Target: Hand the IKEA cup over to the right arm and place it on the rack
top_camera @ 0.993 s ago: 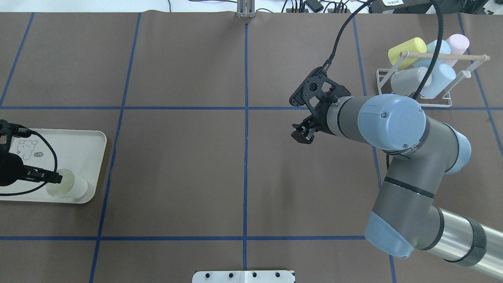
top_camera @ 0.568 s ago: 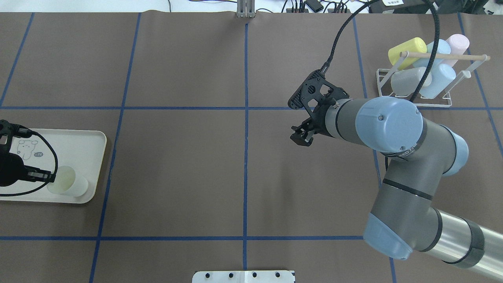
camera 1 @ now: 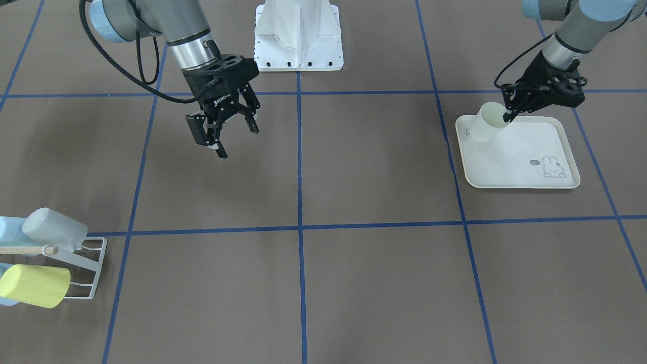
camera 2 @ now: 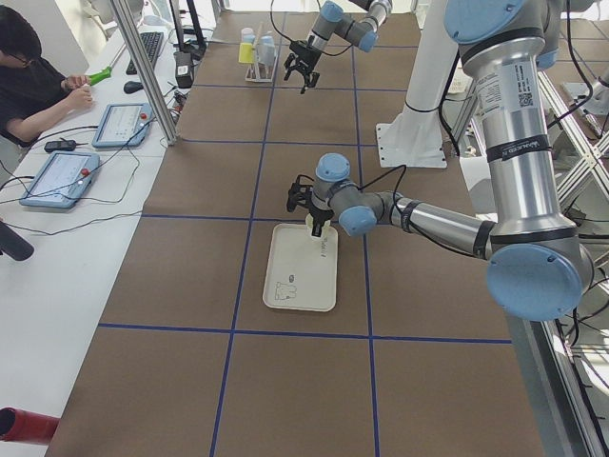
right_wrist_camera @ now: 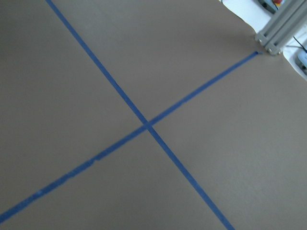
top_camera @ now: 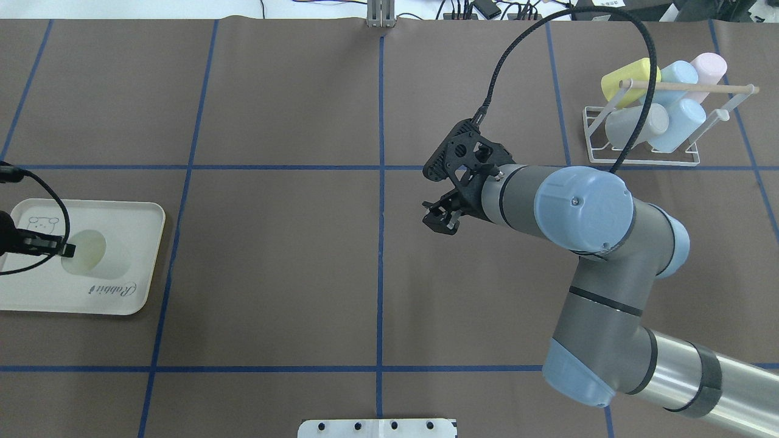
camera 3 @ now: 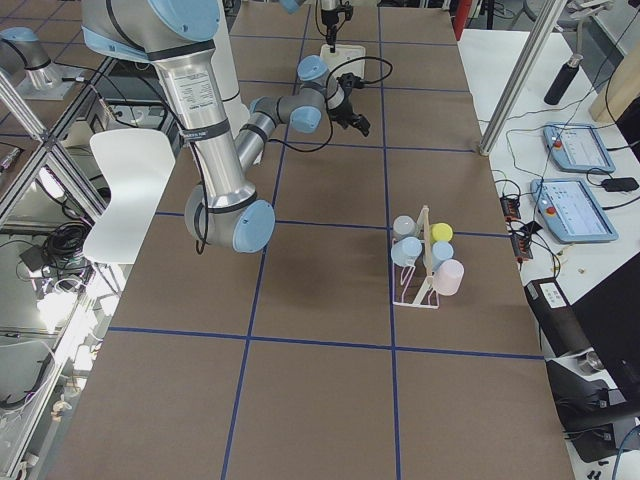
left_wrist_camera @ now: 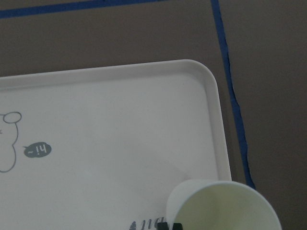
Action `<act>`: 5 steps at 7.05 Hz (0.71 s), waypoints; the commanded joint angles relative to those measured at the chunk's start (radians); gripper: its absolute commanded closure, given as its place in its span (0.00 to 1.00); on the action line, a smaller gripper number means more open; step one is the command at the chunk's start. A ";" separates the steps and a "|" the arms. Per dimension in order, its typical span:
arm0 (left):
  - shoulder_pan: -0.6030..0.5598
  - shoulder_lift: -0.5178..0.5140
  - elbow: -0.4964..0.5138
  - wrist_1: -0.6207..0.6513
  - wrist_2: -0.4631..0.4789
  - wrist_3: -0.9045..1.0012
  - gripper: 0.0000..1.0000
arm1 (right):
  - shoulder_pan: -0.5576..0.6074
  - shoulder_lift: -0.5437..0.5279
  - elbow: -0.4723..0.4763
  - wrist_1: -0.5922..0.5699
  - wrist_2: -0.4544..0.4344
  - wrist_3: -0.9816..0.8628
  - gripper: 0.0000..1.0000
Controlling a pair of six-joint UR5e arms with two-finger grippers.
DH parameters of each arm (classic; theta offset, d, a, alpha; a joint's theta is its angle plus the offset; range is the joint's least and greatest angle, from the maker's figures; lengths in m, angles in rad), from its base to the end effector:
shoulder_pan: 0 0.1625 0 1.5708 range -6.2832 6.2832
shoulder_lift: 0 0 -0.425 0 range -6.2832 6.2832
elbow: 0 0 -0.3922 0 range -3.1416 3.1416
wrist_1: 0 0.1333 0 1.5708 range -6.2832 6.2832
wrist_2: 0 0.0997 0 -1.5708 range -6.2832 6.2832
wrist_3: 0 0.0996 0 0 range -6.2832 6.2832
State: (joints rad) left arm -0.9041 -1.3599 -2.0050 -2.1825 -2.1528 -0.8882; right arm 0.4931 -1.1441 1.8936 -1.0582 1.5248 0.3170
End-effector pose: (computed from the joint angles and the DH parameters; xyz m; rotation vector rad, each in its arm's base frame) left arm 0.1993 -0.3803 0.4732 0.1933 0.9563 0.0392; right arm -0.4528 -0.3998 0.2174 1.0124 -0.7953 -0.6263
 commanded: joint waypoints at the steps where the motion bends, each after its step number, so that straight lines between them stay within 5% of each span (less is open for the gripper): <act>1: -0.129 -0.121 -0.006 0.042 -0.171 -0.035 1.00 | -0.040 -0.017 -0.105 0.389 0.000 -0.004 0.00; 3: -0.125 -0.299 -0.004 0.032 -0.258 -0.351 1.00 | -0.076 -0.064 -0.170 0.668 0.000 -0.009 0.00; 5: -0.070 -0.485 0.021 -0.011 -0.288 -0.644 1.00 | -0.097 -0.048 -0.391 1.084 0.001 -0.007 0.01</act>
State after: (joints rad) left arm -1.0125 -1.7355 -2.0002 -2.1627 -2.4228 -1.3583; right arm 0.4089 -1.1976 1.6240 -0.2144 1.5252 0.3091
